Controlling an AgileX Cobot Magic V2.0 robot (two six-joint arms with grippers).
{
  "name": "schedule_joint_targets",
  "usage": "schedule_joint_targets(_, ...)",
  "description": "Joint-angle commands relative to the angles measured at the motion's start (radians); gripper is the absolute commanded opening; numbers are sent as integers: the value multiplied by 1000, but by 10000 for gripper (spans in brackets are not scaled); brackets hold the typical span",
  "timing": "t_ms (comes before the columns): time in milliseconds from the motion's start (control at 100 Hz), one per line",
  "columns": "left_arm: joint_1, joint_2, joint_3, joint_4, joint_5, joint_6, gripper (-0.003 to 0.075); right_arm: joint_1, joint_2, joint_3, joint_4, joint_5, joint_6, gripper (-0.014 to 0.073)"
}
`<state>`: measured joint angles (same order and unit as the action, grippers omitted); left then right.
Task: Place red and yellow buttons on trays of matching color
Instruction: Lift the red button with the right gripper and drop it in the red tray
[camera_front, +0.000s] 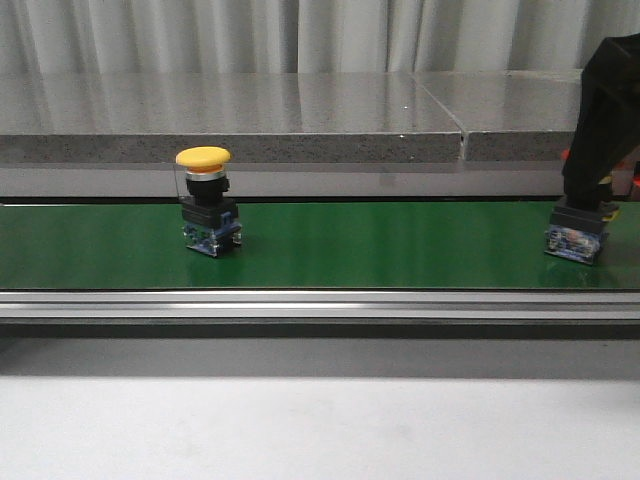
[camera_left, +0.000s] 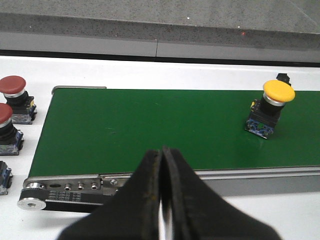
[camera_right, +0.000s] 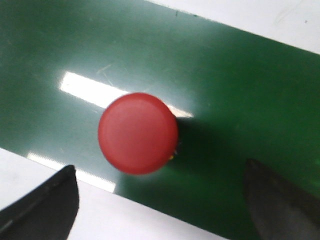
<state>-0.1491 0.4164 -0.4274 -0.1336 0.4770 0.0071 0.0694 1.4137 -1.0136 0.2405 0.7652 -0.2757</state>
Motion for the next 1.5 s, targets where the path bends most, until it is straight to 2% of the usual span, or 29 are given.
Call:
schedule_joint_targets(0, -8, 6, -26, -6, -81, 0, -19, 0, 6, -50, 10, -44, -14, 650)
schedule_joint_targets(50, -8, 6, -26, -6, -81, 0, -19, 0, 25, -61, 5, -41, -14, 623)
schedule_joint_targets(120, -8, 6, -26, -6, -81, 0, -19, 0, 45, -74, 3, -35, -14, 528)
schedule_joint_targets(290, -8, 6, -26, -6, -81, 0, -19, -1, 55, -96, 3, -4, -14, 121)
schedule_joint_targets(360, -8, 6, -26, -6, -81, 0, -19, -2, 55, -119, 3, 13, -13, 52)
schedule_joint_targets(470, -8, 6, -26, -6, -81, 0, -19, -14, 55, -178, -5, 56, -12, 51)
schedule_joint_targets(590, -8, 6, -26, -6, -81, 0, -19, -74, 55, -271, -6, 109, -9, 51)
schedule_joint_targets(800, -8, 6, -26, -6, -81, 0, -19, -295, 85, -384, -6, 125, -3, 51)
schedule_joint_targets(920, -8, 6, -26, -6, -81, 0, -19, -437, 156, -438, -3, 122, -3, 51)
schedule_joint_targets(1060, -8, 6, -26, -6, -81, 0, -19, -544, 257, -486, 10, 85, -3, 51)
schedule_joint_targets(1200, -8, 6, -26, -6, -81, 0, -19, -590, 362, -515, 19, 56, -3, 51)
schedule_joint_targets(1490, -8, 6, -26, -6, -81, 0, -19, -593, 493, -518, 23, -89, -3, 51)
